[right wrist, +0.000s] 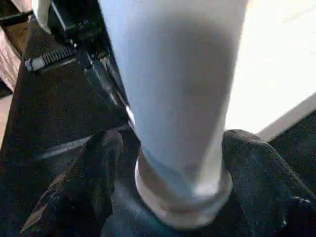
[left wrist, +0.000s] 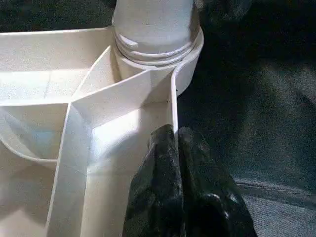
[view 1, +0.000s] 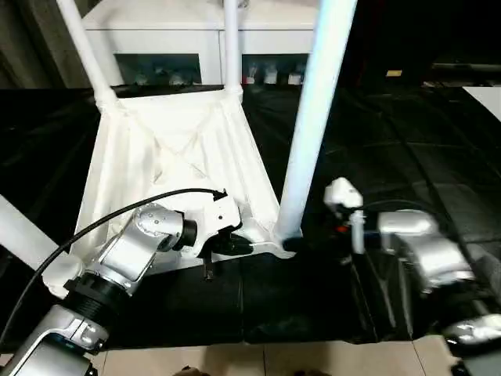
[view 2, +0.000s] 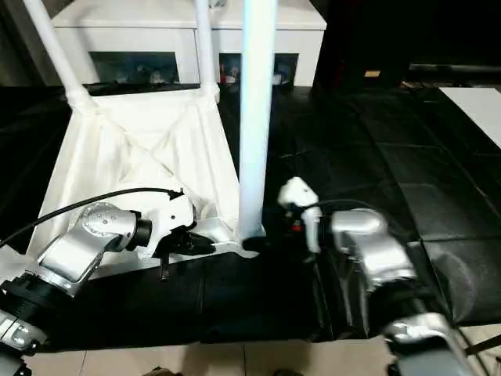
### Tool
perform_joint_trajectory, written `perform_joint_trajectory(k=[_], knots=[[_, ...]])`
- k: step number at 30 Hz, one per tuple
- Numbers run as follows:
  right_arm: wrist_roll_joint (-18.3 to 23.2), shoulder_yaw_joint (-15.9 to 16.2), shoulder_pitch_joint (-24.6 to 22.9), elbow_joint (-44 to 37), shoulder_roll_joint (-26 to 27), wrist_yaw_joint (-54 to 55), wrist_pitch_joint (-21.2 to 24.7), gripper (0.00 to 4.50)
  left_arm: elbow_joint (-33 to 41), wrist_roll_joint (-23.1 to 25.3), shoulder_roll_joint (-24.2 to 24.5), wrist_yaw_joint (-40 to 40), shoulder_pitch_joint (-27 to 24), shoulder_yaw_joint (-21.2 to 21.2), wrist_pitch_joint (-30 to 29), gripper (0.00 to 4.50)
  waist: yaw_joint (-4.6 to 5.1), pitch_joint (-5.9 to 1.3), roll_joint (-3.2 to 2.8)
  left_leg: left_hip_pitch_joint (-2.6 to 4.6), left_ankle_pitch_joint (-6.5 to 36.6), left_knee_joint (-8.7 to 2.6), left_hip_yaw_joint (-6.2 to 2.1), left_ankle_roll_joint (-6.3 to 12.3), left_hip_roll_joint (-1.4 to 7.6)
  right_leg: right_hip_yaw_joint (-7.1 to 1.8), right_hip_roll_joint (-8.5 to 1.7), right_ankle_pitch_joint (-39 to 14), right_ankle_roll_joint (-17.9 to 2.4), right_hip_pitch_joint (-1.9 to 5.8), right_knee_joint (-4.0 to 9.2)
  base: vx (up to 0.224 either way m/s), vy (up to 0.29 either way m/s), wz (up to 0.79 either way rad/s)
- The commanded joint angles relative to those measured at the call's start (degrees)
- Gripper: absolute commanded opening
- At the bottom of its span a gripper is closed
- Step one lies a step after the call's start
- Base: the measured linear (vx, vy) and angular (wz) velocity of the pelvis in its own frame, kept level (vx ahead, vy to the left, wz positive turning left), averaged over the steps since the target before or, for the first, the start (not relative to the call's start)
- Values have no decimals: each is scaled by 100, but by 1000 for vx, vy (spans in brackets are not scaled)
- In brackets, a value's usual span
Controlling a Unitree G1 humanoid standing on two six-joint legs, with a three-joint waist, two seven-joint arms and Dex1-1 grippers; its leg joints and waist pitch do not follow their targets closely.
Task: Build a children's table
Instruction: Rotate leg to tighten
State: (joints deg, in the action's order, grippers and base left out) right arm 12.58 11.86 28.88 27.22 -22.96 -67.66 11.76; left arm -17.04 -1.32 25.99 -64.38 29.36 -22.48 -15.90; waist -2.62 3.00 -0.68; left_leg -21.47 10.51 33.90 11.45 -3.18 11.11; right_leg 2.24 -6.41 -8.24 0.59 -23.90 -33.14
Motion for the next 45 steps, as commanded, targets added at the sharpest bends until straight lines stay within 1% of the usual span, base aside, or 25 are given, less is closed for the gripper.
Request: perform_joint_trajectory(k=[1, 5, 9, 12, 18, 19, 21, 22, 24, 26, 27, 28, 29, 30, 31, 32, 33, 34, 37, 38, 39, 40, 43, 44, 45], knots=[[-92, 80, 68, 58, 45, 52, -95, 305, 56, 44, -22, -55, 94, -75, 107, 0, 5, -395, -48, 124, 1802, -462, -65, 21, 162, -95, -83, -1382, -1426, 245, 294, 0, 0, 0], [-278, 170, 104, 244, 129, 133, -343, 270, 28, 63, -33, -30, 116, -65, 118, 0, 4, -407, -35, 107, 1665, -450, -61, 54, 154, -95, -89, -1177, -1476, 264, 268, 0, 0, 0], [-251, 145, 125, 287, 173, 84, -320, 234, 33, 79, -35, -21, 123, -56, 103, 0, 6, -402, -19, 104, 1672, -450, -58, 90, 156, -94, -89, -1232, -1474, 270, 272, 0, 0, 0], [-272, 156, 134, 304, 166, 83, -338, 223, 28, 89, -34, -10, 112, -54, 111, 0, 10, -394, -26, 115, 1782, -456, -63, 65, 156, -96, -92, -1444, -1421, 258, 292, 0, 0, 0], [-341, 60, 170, 479, 208, 197, -504, 212, -41, 166, -31, 146, 88, -18, 79, 0, 20, -399, -21, 106, 1721, -450, -63, 76, 153, -98, -94, -1395, -1430, 257, 284, 0, 0, 0], [-424, -111, 198, 637, 333, 745, -681, 211, -207, 229, -162, 495, 157, 86, -34, 0, 34, -386, -5, 108, 1791, -452, -57, 55, 153, -104, -99, -1531, -1400, 235, 299, 0, 0, 0], [-438, -271, 211, 749, 456, 1203, -684, 209, -372, 253, -302, 801, 228, 194, -76, 0, 58, -376, 19, 106, 1924, -461, -66, -16, 137, -97, -99, -1867, -1292, 237, 333, 0, 0, 0], [-366, -578, 167, 815, 745, 1996, -531, 208, -750, 311, -632, 1500, 388, 409, -153, 0, 84, -360, 13, 110, 1998, -464, -61, -62, 127, -107, -97, -2063, -1218, 208, 365, 0, 0, 0], [-250, -885, 76, 792, 1153, 2906, -224, 207, -1134, 360, -1032, 2246, 569, 584, -363, 0, 95, -372, 19, 112, 2019, -468, -91, -138, 114, -93, -95, -2245, -1101, 215, 379, 0, 0, 0], [-315, -966, 45, 827, 1327, 3418, -152, 205, -1296, 351, -1243, 2582, 662, 671, -488, 0, 97, -383, 24, 109, 2054, -476, -99, -154, 110, -79, -101, -2325, -1002, 213, 402, 0, 0, 0], [-407, -1012, 30, 895, 1459, 3842, -174, 205, -1447, 352, -1415, 2875, 752, 733, -525, 0, 97, -389, -4, 83, 2027, -479, -114, -141, 104, -71, -108, -2293, -975, 235, 400, 0, 0, 0], [-407, -1012, 30, 895, 1459, 3842, -174, 204, -1447, 352, -1415, 2875, 752, 733, -525, 0, 103, -398, 11, 103, 2018, -470, -99, -123, 101, -71, -92, -2211, -961, 205, 417, 0, 0, 0], [-465, -1081, 27, 980, 1608, 4294, -159, 204, -1619, 380, -1579, 3149, 855, 767, -503, 0, 94, -409, 19, 107, 1983, -461, -97, -104, 100, -72, -94, -2126, -983, 215, 413, 0, 0, 0], [-530, -1154, 35, 1060, 1732, 4737, -145, 204, -1745, 424, -1697, 3302, 936, 747, -467, 0, 100, -400, 5, 91, 1888, -461, -87, -82, 92, -83, -87, -2001, -1016, 198, 410, 0, 0, 0], [-592, -1221, 45, 1130, 1822, 5113, -148, 204, -1846, 462, -1793, 3429, 998, 737, -414, 0, 84, -416, -10, 114, 1866, -453, -86, -89, 93, -80, -86, -1907, -1051, 197, 401, 0, 0, 0], [-637, -1333, 63, 1187, 1957, 5485, -147, 204, -1992, 505, -1912, 3525, 1080, 735, -299, 0, 104, -407, -18, 89, 1828, -464, -83, -90, 80, -79, -71, -1825, -1048, 200, 401, 0, 0, 0], [-637, -1333, 63, 1187, 1957, 5485, -147, 204, -1992, 505, -1912, 3525, 1080, 735, -299, 0, 104, -407, -18, 89, 1828, -464, -83, -90, 80, -79, -71, -1825, -1048, 200, 401, 0, 0, 0], [-773, -1421, 74, 1183, 2082, 5926, -222, 204, -2094, 541, -2040, 3537, 1158, 710, -209, 0, 87, -410, -58, 91, 1856, -469, -95, -100, 82, -72, -79, -1777, -1031, 219, 396, 0, 0, 0], [-679, -1476, 88, 1008, 2120, 5892, -333, 203, -2090, 557, -2017, 3410, 1132, 631, -103, 0, 95, -426, -43, 92, 1863, -472, -92, -68, 88, -70, -69, -1525, -1069, 236, 377, 0, 0, 0], [-658, -1445, 78, 948, 2092, 5738, -438, 203, -2076, 555, -1994, 3369, 1110, 617, -96, 0, 88, -429, -93, 96, 1852, -471, -97, -52, 92, -67, -72, -1420, -1094, 241, 365, 0, 0, 0], [-654, -1439, 76, 936, 2087, 5707, -459, 238, -2074, 554, -1989, 3361, 1105, 614, -95, 0, 88, -429, -93, 96, 1852, -471, -97, -52, 92, -67, -72, -1420, -1094, 241, 365, 0, 0, 0], [-651, -1335, -3, 701, 1951, 5317, -831, 258, -2110, 546, -1961, 3342, 1085, 601, -47, 0, 92, -439, -59, 84, 1802, -459, -86, 5, 93, -65, -67, -1210, -1149, 259, 352, 0, 0, 0], [-717, -1344, -35, 636, 1886, 5392, -901, 276, -2207, 542, -1977, 3358, 1117, 604, 32, 0, 68, -434, -54, 64, 1570, -440, -70, 143, 95, -71, -73, -899, -1282, 280, 320, 0, 0, 0], [-716, -1391, -56, 581, 1844, 5456, -868, 279, -2249, 542, -1987, 3359, 1132, 616, 75, 0, 76, -436, -35, 46, 1522, -437, -72, 163, 90, -71, -78, -893, -1277, 296, 315, 0, 0, 0], [-760, -1424, -89, 509, 1788, 5564, -878, 290, -2277, 540, -1998, 3364, 1144, 629, 99, 0, 75, -437, -49, 58, 1491, -435, -70, 183, 88, -69, -78, -961, -1273, 291, 323, 0, 0, 0]])
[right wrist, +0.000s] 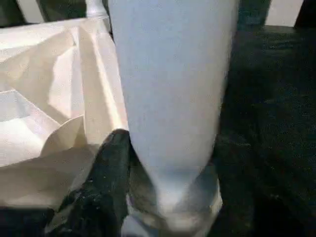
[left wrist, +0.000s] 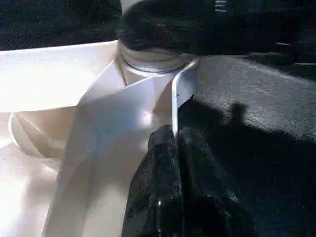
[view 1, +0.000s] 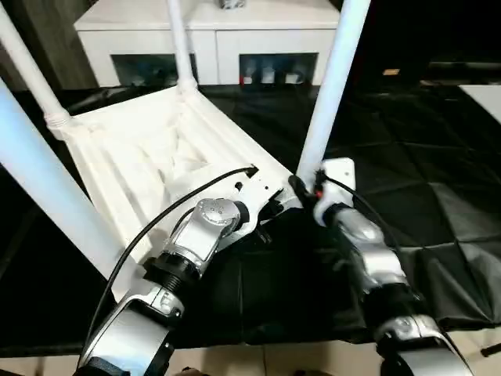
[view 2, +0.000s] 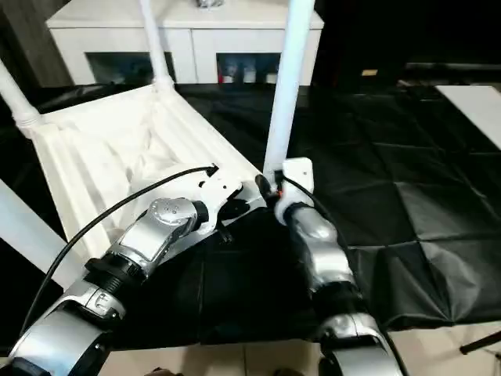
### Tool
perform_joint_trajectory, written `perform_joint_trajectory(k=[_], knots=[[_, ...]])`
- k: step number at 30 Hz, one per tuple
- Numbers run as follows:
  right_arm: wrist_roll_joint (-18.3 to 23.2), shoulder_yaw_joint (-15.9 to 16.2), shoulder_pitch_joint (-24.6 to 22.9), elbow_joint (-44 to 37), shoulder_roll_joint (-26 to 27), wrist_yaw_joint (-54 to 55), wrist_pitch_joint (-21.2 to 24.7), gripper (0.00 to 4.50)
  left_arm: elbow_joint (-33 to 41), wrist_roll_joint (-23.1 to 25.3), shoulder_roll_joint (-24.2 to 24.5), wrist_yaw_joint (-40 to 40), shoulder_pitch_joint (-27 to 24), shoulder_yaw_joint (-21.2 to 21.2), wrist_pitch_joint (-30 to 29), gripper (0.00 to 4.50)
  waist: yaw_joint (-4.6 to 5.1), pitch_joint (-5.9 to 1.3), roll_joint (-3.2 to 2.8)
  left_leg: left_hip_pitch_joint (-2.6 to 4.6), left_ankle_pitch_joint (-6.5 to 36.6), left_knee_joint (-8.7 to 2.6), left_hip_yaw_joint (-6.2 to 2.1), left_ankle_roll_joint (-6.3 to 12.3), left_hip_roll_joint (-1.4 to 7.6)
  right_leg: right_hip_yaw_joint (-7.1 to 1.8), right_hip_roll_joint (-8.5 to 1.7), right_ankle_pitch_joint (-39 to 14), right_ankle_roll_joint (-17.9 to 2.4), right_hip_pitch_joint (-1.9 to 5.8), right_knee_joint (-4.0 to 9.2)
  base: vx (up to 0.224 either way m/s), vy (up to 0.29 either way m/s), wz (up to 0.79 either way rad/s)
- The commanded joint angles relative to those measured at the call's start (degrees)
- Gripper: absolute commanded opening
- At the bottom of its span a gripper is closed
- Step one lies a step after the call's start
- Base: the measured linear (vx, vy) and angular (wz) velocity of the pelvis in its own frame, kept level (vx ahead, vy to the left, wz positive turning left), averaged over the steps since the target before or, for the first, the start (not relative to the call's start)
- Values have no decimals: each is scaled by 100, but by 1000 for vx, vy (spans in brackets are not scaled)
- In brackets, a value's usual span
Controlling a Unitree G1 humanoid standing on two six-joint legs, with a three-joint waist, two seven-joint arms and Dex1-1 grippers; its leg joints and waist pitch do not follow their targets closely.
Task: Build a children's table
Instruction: Rotate leg to tighten, then rotate table base
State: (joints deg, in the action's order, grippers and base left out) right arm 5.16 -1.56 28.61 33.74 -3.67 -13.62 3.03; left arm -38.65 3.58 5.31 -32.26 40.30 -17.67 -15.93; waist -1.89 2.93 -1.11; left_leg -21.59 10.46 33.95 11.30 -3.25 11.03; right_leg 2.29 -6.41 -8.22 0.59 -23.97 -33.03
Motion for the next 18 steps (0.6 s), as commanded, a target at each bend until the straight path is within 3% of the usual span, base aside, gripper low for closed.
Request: perform_joint_trajectory(k=[1, 3, 8, 10, 11, 12, 13, 15, 17, 18], knots=[[-53, -104, -86, -195, -175, 235, -15, 304, -136, 53, 61, 155, 57, 161, 120, 0, 12, -422, -4, 70, 1529, -440, -54, 188, 98, -76, -80, -1078, -1270, 292, 320, 0, 0, 0], [102, -146, -234, -588, -322, -104, 8, 315, -209, 71, 57, 176, 99, 175, 228, 0, 5, -415, -20, 85, 1634, -444, -52, 182, 102, -79, -81, -1269, -1204, 286, 349, 0, 0, 0], [576, -57, -629, -1322, -779, -1402, 356, 315, -442, 99, -5, 369, 200, 217, 646, 0, 4, -402, 18, 49, 1720, -445, -60, 320, 100, -73, -77, -1438, -1057, 317, 384, 0, 0, 0], [615, 32, -773, -1495, -944, -1713, 399, 315, -540, 94, -43, 458, 247, 256, 880, 0, 19, -404, 28, 28, 1725, -439, -65, 351, 88, -64, -87, -1694, -984, 317, 405, 0, 0, 0], [573, 88, -865, -1525, -1059, -1842, 368, 315, -668, 160, -83, 720, 325, 276, 1243, 0, 22, -397, -24, 35, 1758, -445, -69, 334, 92, -64, -97, -1797, -976, 304, 415, 0, 0, 0], [526, 138, -939, -1548, -1144, -1911, 330, 315, -784, 189, -139, 982, 398, 333, 1494, 0, 42, -393, 18, 28, 1832, -433, -67, 338, 76, -48, -69, -1991, -891, 297, 462, 0, 0, 0], [483, 159, -978, -1546, -1188, -1914, 297, 315, -852, 176, -206, 1189, 454, 411, 1715, 0, 23, -406, 22, 65, 1827, -416, -56, 336, 76, -57, -63, -1999, -869, 267, 467, 0, 0, 0], [489, 177, -1021, -1589, -1208, -1906, 332, 315, -815, -12, -340, 1178, 498, 583, 1781, 0, 26, -407, 19, 7, 1665, -419, -66, 365, 74, -52, -88, -1993, -918, 303, 445, 0, 0, 0], [534, 207, -1040, -1670, -1224, -1961, 413, 315, -722, -140, -386, 859, 479, 604, 1678, 0, 6, -452, 7, 0, 1360, -385, -64, 449, 91, -62, -90, -1613, -1062, 287, 397, 0, 0, 0], [537, 227, -1042, -1717, -1220, -1996, 454, 320, -622, -239, -408, 673, 430, 624, 1529, 27, -1, -471, 0, -26, 1133, -361, -58, 547, 88, -58, -90, -1286, -1157, 294, 355, 0, 0, 0]])
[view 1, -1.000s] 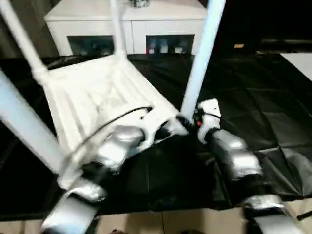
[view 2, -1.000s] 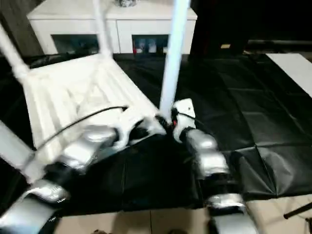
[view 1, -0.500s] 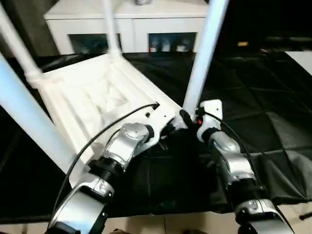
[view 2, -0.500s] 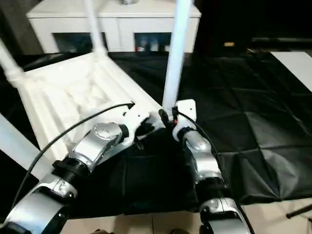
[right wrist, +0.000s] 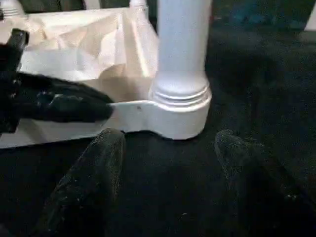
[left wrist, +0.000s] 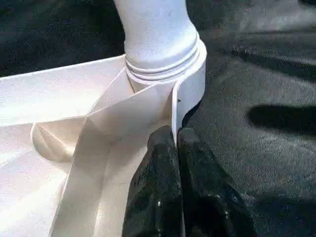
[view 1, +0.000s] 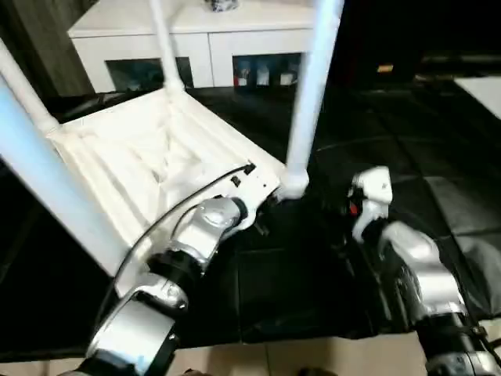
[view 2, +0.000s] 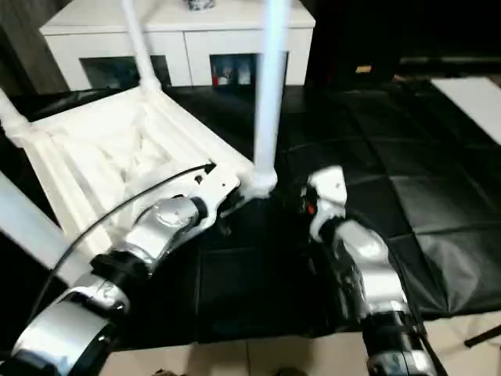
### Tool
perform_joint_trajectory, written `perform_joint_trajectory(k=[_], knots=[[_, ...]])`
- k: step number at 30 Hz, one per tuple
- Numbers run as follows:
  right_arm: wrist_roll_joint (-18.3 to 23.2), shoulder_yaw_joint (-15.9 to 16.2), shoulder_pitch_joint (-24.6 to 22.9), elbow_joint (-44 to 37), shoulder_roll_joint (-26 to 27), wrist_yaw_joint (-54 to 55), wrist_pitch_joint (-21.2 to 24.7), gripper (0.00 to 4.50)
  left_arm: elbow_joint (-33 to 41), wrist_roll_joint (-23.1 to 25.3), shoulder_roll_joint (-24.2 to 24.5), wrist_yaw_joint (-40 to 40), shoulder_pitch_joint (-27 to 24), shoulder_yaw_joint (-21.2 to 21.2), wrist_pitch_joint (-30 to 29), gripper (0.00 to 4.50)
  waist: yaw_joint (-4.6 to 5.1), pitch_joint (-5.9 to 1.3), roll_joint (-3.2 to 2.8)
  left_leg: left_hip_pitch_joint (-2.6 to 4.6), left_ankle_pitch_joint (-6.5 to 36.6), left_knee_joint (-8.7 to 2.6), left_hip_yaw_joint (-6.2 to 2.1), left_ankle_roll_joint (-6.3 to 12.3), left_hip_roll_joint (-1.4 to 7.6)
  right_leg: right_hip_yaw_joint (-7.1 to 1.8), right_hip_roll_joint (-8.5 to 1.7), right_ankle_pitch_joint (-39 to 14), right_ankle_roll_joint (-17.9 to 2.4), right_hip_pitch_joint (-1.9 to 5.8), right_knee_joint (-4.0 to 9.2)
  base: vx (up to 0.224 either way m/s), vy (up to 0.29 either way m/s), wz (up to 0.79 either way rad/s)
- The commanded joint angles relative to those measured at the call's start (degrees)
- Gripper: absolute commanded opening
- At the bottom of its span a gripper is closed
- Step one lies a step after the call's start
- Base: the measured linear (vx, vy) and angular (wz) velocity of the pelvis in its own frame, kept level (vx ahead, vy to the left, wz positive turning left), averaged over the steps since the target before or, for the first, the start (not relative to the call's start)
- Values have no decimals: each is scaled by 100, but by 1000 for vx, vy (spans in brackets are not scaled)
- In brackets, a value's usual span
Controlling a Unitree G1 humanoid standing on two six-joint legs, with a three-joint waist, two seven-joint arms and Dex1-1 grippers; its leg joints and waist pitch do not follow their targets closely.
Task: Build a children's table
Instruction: Rotate table base
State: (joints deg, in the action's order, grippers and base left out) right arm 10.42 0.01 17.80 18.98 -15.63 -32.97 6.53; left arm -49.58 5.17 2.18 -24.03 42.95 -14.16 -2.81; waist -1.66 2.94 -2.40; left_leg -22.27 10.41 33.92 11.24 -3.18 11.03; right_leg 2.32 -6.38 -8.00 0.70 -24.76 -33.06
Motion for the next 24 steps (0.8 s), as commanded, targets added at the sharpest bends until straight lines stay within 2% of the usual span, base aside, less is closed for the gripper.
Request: perform_joint_trajectory(k=[1, 3, 4, 5, 6, 7, 8, 9, 10, 11, 12, 13, 14, 15, 16, 18, 20, 22, 24], knots=[[8, 101, 45, -271, -18, -109, 120, 321, 613, -444, -92, -283, 89, 253, 136, 43, -45, -479, 146, 39, 986, -338, -43, 633, 92, -61, -92, -1094, -1260, 360, 327, 0, 0, 0], [4, 135, 54, -290, -12, -159, 128, 321, 728, -462, -83, -349, 19, 243, 141, 58, -69, -483, 110, 42, 788, -318, -37, 786, 128, -54, -91, -696, -1478, 342, 281, 0, 0, 0], [13, 162, 65, -296, -19, -204, 145, 321, 861, -491, -79, -385, -63, 242, 137, 63, -62, -471, 142, 29, 804, -322, -33, 820, 132, -48, -88, -664, -1508, 350, 278, 0, 0, 0], [39, 235, 85, -318, -38, -336, 165, 321, 1159, -543, -21, -490, -228, 209, 76, 77, -86, -479, 148, 42, 817, -306, -31, 890, 137, -47, -99, -634, -1536, 355, 252, 0, 0, 0], [39, 235, 85, -318, -38, -336, 165, 321, 1159, -543, -21, -490, -228, 209, 76, 77, -90, -479, 137, 38, 779, -304, -33, 909, 139, -50, -102, -606, -1538, 360, 243, 0, 0, 0], [68, 283, 104, -336, -41, -432, 200, 321, 1467, -541, 67, -543, -396, 181, -45, 86, -85, -469, 129, 41, 756, -300, -28, 927, 136, -53, -89, -608, -1521, 343, 251, 0, 0, 0], [77, 300, 114, -338, -40, -464, 208, 321, 1587, -543, 100, -578, -463, 179, -115, 95, -87, -473, 129, 46, 770, -304, -36, 928, 155, -51, -98, -587, -1549, 361, 237, 0, 0, 0], [138, 359, 175, -307, -45, -652, 268, 321, 2249, -663, 273, -806, -831, 159, -462, 95, -70, -459, 191, 28, 826, -300, -14, 938, 132, -52, -90, -708, -1500, 355, 259, 0, 0, 0], [177, 413, 231, -269, -58, -820, 316, 321, 2884, -814, 410, -992, -1183, 162, -856, 95, -53, -446, 222, -19, 828, -328, -37, 944, 156, -50, -131, -808, -1520, 400, 239, 0, 0, 0], [175, 432, 262, -238, -67, -874, 330, 321, 3185, -917, 463, -1070, -1350, 163, -1034, 95, -54, -441, 211, 10, 906, -325, -21, 917, 166, -54, -122, -954, -1501, 367, 251, 0, 0, 0], [159, 439, 307, -177, -72, -896, 327, 321, 3413, -979, 508, -1111, -1485, 155, -1121, 95, -54, -435, 171, 45, 981, -329, -17, 859, 177, -63, -112, -1150, -1469, 324, 279, 0, 0, 0], [140, 437, 370, -86, -74, -912, 308, 321, 3635, -1041, 549, -1132, -1620, 150, -1238, 95, -59, -423, 171, 82, 1129, -334, 1, 743, 176, -64, -84, -1349, -1415, 281, 311, 0, 0, 0], [117, 435, 467, 56, -76, -936, 278, 321, 3920, -1138, 605, -1176, -1798, 140, -1414, 95, -68, -416, 160, 107, 1274, -355, -7, 610, 201, -63, -92, -1479, -1386, 273, 306, 0, 0, 0], [90, 418, 634, 293, -75, -965, 222, 321, 4266, -1227, 689, -1229, -2033, 101, -1593, 95, -67, -396, 200, 106, 1351, -370, -2, 565, 203, -63, -86, -1610, -1351, 260, 336, 0, 0, 0], [118, 385, 795, 508, -62, -1019, 197, 321, 4477, -1332, 705, -1231, -2187, 105, -1710, 95, -71, -391, 210, 113, 1448, -378, -5, 465, 202, -65, -97, -1770, -1315, 257, 331, 0, 0, 0], [173, 347, 972, 734, -47, -1096, 174, 321, 4677, -1453, 699, -1215, -2335, 119, -1802, 95, -79, -376, 187, 123, 1592, -385, 3, 339, 194, -73, -85, -1960, -1192, 233, 353, 0, 0, 0], [186, 329, 1078, 872, -44, -1151, 143, 321, 4827, -1455, 718, -1241, -2417, 97, -1888, 95, -85, -380, 185, 117, 1617, -399, -4, 252, 186, -79, -69, -1941, -1071, 235, 350, 0, 0, 0], [173, 266, 1386, 1320, -28, -1210, 12, 321, 5275, -1489, 843, -1421, -2639, -14, -2172, 95, -76, -388, 205, 76, 1564, -416, -19, 211, 174, -75, -76, -1857, -1014, 269, 341, 0, 0, 0], [126, 220, 1605, 1681, -28, -1176, -110, 321, 5533, -1538, 913, -1445, -2767, -41, -2368, 95, -58, -398, 209, 88, 1539, -402, -19, 181, 178, -75, -81, -1722, -1079, 264, 319, 0, 0, 0]])
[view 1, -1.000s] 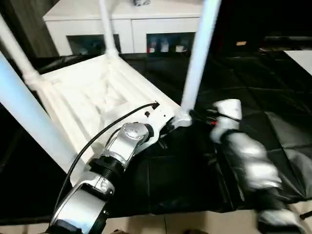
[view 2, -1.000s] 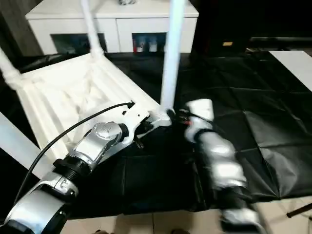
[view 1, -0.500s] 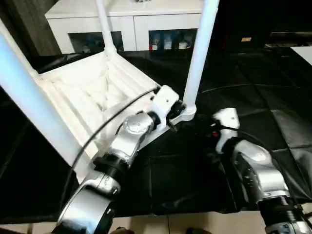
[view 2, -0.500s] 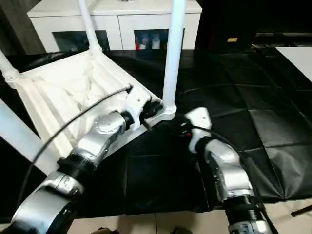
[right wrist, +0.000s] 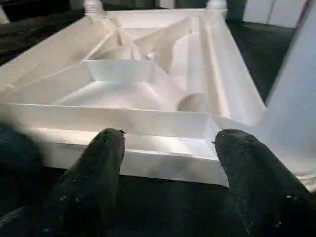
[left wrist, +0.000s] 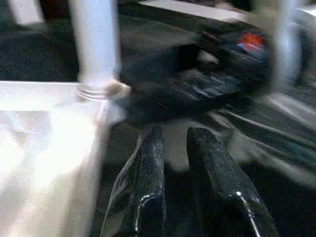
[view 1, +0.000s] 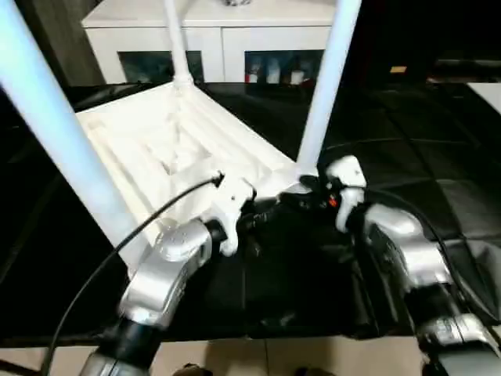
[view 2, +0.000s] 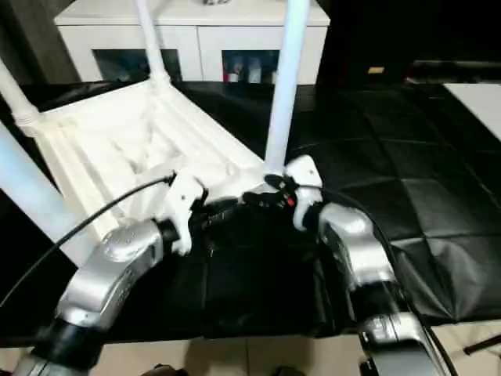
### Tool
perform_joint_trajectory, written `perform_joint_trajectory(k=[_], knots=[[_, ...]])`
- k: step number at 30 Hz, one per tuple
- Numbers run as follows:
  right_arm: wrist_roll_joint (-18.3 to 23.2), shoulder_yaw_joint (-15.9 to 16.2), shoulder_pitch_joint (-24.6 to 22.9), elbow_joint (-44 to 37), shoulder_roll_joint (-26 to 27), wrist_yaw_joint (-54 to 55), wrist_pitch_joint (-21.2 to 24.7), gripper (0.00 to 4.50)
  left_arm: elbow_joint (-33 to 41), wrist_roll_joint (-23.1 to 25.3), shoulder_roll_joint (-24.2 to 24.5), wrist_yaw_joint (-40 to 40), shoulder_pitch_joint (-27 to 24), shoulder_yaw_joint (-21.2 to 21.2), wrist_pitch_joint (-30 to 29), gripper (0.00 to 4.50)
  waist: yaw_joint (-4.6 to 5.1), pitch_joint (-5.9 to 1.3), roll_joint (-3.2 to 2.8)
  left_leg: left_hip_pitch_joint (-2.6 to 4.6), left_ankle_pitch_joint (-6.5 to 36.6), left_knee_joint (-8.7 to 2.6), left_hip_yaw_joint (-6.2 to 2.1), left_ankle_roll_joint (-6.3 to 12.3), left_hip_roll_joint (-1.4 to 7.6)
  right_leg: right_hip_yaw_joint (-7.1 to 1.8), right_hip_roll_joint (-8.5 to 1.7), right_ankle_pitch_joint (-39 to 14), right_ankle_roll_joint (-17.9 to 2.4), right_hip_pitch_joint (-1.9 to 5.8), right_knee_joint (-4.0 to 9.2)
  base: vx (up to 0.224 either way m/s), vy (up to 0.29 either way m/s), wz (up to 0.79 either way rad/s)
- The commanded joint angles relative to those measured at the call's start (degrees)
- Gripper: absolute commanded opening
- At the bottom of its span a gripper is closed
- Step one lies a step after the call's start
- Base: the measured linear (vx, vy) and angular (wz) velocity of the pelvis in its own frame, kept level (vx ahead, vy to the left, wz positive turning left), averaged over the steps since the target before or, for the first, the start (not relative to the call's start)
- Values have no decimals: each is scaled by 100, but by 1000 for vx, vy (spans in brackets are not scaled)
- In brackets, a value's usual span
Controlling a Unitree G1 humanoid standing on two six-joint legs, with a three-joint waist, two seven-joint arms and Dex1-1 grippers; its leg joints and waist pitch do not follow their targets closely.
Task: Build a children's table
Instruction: Rotate table base
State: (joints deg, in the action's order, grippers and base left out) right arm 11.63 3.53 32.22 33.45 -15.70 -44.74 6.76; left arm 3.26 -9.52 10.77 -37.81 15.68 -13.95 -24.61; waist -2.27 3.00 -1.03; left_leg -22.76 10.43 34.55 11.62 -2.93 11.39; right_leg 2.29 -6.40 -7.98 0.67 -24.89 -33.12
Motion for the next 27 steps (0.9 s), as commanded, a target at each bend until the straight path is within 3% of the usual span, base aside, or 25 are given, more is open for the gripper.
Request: perform_joint_trajectory(k=[1, 7, 14, 15, 16, 20, 22, 27], knots=[[-79, -205, 473, 785, -41, 167, -357, 321, 491, -114, 146, -61, -165, -62, -324, 95, 15, -414, 82, 128, 1478, -451, -48, 172, 132, -71, -85, -1648, -1130, 286, 311, 0, 0, 0], [-233, -417, 1015, 1803, -104, 821, -780, 321, 927, -266, 407, -187, -406, -71, -491, 95, 17, -431, 96, 127, 1114, -397, -25, 299, 108, -65, -69, -1313, -1270, 305, 254, 0, 0, 0], [103, -1166, 1855, 3320, -167, 2095, -1192, 321, 1254, -289, 503, -180, -516, -21, -642, 95, 29, -442, 64, 147, 1106, -378, -16, 323, 101, -47, -38, -1007, -1439, 309, 195, 0, 0, 0], [90, -1200, 1943, 3449, -152, 2046, -1241, 321, 1338, -364, 525, -151, -542, -39, -725, 95, 41, -441, 157, 138, 1181, -364, 2, 339, 98, -46, -33, -1058, -1412, 310, 204, 0, 0, 0], [75, -1197, 1974, 3484, -142, 1991, -1265, 321, 1371, -378, 536, -129, -554, -45, -750, 95, 17, -440, 115, 131, 1185, -368, -10, 355, 98, -49, -48, -1115, -1392, 318, 194, 0, 0, 0], [-67, -1051, 1958, 3467, -102, 1554, -1290, 321, 1362, -217, 582, 67, -614, 10, -755, 95, 42, -418, 174, 105, 1347, -368, -9, 320, 104, -50, -39, -1390, -1278, 305, 217, 0, 0, 0], [-234, -860, 1862, 3453, -117, 1127, -1425, 321, 1308, -96, 577, 195, -626, 32, -721, 95, 37, -405, 159, 131, 1572, -371, -15, 239, 111, -53, -46, -1742, -1184, 276, 255, 0, 0, 0], [-288, -674, 1617, 3291, -171, 116, -1534, 321, 1423, -150, 539, 242, -707, 12, -714, 95, 18, -397, 161, 147, 1755, -386, -28, 177, 124, -57, -45, -1948, -1137, 252, 279, 0, 0, 0]])
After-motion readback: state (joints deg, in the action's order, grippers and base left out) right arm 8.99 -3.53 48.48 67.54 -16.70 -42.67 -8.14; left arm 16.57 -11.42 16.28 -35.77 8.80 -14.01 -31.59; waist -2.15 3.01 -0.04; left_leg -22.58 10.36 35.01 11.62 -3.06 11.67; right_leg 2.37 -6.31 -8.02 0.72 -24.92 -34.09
